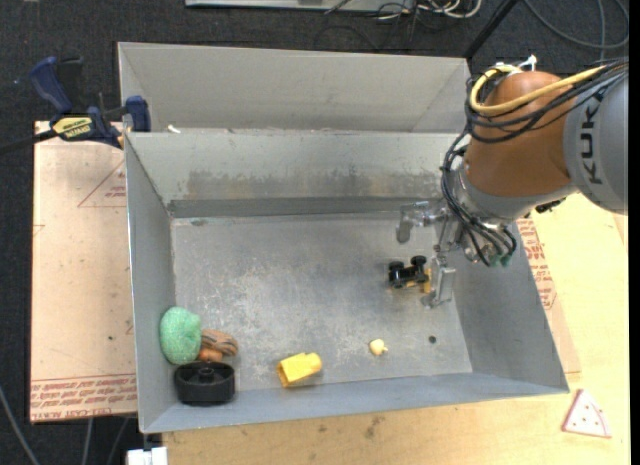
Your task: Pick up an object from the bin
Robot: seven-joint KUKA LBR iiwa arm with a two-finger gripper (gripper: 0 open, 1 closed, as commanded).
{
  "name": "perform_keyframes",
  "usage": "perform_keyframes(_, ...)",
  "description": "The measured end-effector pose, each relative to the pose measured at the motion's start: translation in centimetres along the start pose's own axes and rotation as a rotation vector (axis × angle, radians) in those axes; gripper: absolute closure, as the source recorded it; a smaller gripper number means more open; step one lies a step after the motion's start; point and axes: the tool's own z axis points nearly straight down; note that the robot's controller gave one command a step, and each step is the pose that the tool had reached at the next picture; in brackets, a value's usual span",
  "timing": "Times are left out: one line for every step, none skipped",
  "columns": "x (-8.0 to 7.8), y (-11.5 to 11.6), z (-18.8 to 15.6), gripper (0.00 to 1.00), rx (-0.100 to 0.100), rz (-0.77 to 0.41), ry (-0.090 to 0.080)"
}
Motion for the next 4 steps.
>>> perform_keyframes(-0.5, -0.5, 2.8, 0.00, 0.000, 0.112, -0.001)
perform_keyframes(-0.5, -3.9, 6.0, 1.00, -0.001, -0.160, 0.002)
perform_keyframes(-0.5, -3.9, 6.0, 1.00, -0.001, -0.159, 0.002)
perform_keyframes(-1.0, -3.7, 3.5, 1.00, -0.002, -0.157, 0.005)
